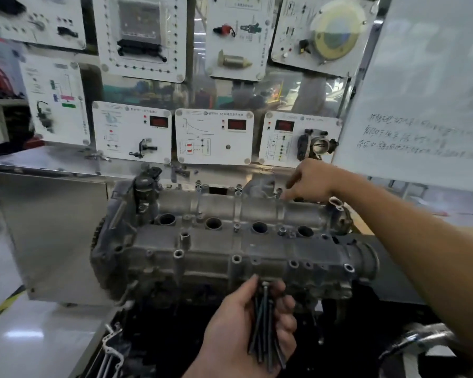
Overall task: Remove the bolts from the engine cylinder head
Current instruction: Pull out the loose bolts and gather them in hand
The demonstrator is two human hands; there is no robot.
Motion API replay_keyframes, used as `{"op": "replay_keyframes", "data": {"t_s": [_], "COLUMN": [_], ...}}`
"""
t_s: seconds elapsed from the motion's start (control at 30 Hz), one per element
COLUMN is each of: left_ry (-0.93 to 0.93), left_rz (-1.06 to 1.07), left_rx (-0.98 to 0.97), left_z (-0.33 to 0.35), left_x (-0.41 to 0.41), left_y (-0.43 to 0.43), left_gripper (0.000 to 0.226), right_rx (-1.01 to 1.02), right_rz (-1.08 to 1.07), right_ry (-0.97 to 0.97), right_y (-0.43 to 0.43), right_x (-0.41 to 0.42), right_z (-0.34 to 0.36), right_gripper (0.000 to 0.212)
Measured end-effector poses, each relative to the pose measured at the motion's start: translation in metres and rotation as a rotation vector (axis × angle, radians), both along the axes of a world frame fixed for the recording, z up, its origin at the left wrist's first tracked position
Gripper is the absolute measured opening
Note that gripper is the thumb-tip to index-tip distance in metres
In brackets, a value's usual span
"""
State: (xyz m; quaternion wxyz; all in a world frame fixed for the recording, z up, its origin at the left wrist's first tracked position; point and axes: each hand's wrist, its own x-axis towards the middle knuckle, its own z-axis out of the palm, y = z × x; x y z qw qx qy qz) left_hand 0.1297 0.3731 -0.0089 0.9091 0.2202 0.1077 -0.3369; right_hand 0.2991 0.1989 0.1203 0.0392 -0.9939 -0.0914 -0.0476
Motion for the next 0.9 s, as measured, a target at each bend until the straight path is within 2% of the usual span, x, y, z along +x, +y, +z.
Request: {"op": "replay_keyframes", "data": {"t_s": [0.17, 0.3, 0.47, 0.63, 0.67, 0.73, 0.83, 0.9], "left_ry": [0.006, -0.024, -0.036, -0.059, -0.062, -0.081, -0.104, -0.123], "left_rz": [-0.006, 0.006, 0.019, 0.030, 0.032, 0.022, 0.007, 0.005], "left_rx": [0.015, 0.064, 0.063, 0.048, 0.046, 0.032, 0.005, 0.001], "left_z": [0.002, 0.002, 0.003, 0.004, 0.003, 0.004, 0.007, 0.010], "left_x": [0.011, 0.014, 0.015, 0.016, 0.016, 0.016, 0.015, 0.014], "left_y": [-0.023, -0.030, -0.030, -0.030, -0.030, -0.029, -0.027, -0.025], "left_gripper": [0.061, 0.049, 0.041, 0.041, 0.041, 0.043, 0.045, 0.048], "right_rx": [0.012, 0.045, -0.032, 0.292, 0.379, 0.449, 0.162, 0.039], "right_rz": [0.104, 0.171, 0.235, 0.243, 0.287, 0.430, 0.564, 0.555], "right_ry": [-0.100, -0.175, -0.261, -0.438, -0.393, -0.117, 0.189, 0.194], "right_y": [-0.004, -0.010, -0.005, -0.005, -0.005, 0.003, 0.025, 0.032], "right_x": [0.026, 0.026, 0.023, -0.005, -0.020, -0.059, -0.109, -0.125], "right_z": [-0.026, -0.028, -0.029, 0.021, 0.034, 0.042, 0.005, -0.023], "right_gripper": [0.030, 0.030, 0.021, 0.025, 0.024, 0.028, 0.040, 0.042]}}
